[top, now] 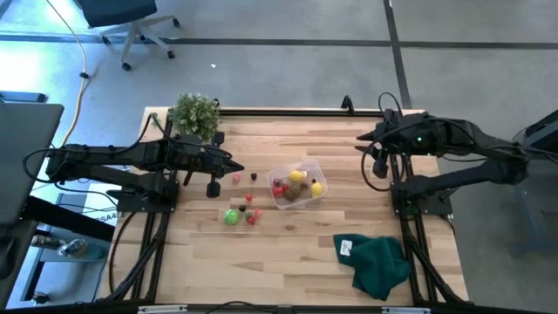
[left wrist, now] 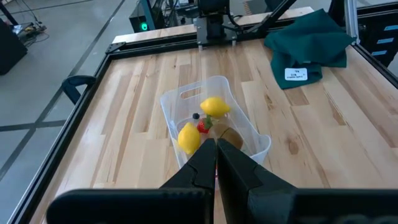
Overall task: Pick and placing Produce into tupperware
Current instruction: Put the pink peach into the transparent bin
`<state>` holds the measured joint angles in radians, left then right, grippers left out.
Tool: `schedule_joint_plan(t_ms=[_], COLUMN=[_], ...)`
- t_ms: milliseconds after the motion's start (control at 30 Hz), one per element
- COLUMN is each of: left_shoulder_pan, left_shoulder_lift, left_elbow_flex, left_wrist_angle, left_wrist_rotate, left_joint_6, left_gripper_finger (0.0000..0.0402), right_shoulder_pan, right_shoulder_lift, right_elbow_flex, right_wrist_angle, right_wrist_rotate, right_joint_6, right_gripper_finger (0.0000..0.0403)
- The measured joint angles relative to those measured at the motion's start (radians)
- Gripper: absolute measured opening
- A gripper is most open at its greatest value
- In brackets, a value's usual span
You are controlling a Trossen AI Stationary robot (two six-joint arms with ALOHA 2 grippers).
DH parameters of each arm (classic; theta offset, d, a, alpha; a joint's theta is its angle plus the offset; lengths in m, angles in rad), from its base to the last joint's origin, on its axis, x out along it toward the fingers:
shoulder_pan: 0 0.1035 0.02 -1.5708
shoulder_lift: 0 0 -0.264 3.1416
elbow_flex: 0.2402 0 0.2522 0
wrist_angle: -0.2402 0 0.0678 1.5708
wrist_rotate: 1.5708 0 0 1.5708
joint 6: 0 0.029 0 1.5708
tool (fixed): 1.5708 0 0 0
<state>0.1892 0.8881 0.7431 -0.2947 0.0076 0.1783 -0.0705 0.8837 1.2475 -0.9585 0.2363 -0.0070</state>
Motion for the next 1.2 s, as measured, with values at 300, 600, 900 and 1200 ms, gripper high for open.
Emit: schedule_joint_plan(t_ms=[300,600,900,1200], left_shoulder_pan=[0.0,0.0,0.0,0.0], left_shoulder_lift=[0.0,0.0,0.0,0.0], left_elbow_flex=[0.0,0.0,0.0,0.0], left_wrist_angle=[0.0,0.0,0.0,0.0], left_wrist_rotate=[0.0,0.0,0.0,0.0], left_joint_6=[0.0,0.0,0.0,0.0], left_gripper_finger=[0.0005,0.0005,0.0005,0.0005], right_shoulder_pan=[-0.019,-0.019,-0.019,-0.019], right_shoulder_lift=[-0.201,-0.347,-0.437,-0.441], right_elbow_flex=[-0.286,-0.53,-0.748,-0.717], right_wrist_angle=[0.304,0.515,0.77,0.709], right_wrist_rotate=[-0.12,-0.211,-0.212,-0.182], right_joint_6=[0.046,0.191,0.191,0.183], right_gripper_finger=[0.007,0.0054,0.0029,0.0019])
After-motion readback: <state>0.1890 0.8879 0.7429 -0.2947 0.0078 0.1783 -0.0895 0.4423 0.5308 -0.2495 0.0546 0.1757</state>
